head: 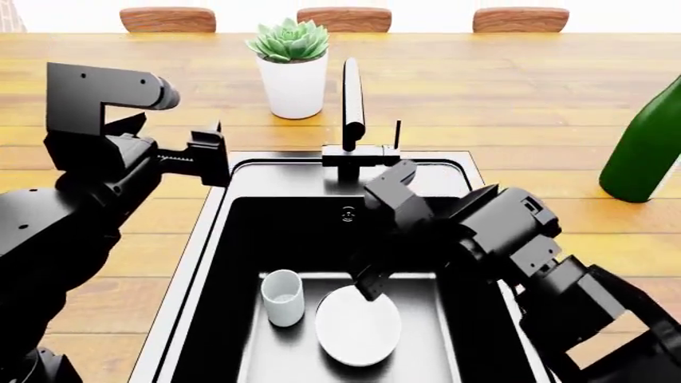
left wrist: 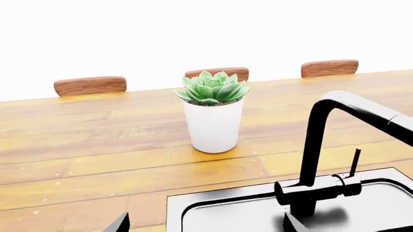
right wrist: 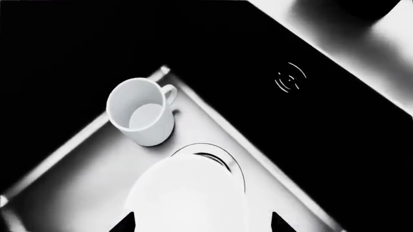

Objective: Pick the cup and bowl from the sink and place them on the counter for drying.

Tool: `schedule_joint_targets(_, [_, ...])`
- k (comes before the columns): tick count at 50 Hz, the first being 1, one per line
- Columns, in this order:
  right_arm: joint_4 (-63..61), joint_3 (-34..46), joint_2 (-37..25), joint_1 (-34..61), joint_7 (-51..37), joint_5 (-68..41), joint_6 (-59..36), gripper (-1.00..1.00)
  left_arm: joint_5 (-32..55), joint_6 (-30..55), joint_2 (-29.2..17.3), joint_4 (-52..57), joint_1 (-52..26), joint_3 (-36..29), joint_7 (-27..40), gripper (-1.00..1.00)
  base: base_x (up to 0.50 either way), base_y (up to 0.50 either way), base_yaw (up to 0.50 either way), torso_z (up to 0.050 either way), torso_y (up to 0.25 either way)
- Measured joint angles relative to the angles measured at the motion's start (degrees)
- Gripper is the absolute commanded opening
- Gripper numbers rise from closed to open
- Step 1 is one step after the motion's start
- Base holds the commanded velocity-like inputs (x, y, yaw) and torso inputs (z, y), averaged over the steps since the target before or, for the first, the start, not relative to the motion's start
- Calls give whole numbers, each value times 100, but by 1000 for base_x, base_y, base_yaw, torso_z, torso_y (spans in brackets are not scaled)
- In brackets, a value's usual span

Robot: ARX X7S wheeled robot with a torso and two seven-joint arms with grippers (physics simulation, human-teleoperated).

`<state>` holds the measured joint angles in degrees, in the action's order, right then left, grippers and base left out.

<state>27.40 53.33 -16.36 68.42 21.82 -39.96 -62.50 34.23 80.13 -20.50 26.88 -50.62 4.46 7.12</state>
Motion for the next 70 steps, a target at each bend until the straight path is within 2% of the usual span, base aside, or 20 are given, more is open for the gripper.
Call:
schedule_joint_targets(9, [1174,306,335,137,399,360,661,100,351,463,-153,524,189,489,17,100,0,0,0,0,0])
schedule_joint_targets(17, [2311,456,697,217,723,620,1329,100,402,420,-119,568,201,399,161,100,0,0,0,0,0])
schedule_joint_targets(26, [3687,549,1172,342,1113,891,2145,100,518,575,-86,671,-155,316,355,100,0,0,0,0,0])
schedule_joint_targets(31, [4106,529,1316,383,1240,1008,2408,100,1014,698,-181,767,-467,452,668,100,0,0,0,0,0])
schedule_joint_targets(50, [4608,459,1522,421,1446,1274,2867,100,3328,783,-864,818,-1161,617,2129,100,0,0,0,2,-123])
schedule_joint_targets(70, [4678,454,1552,411,1463,1378,2981,100,4460,612,-1196,678,-1536,365,3050,100,0,0,0,5,-147])
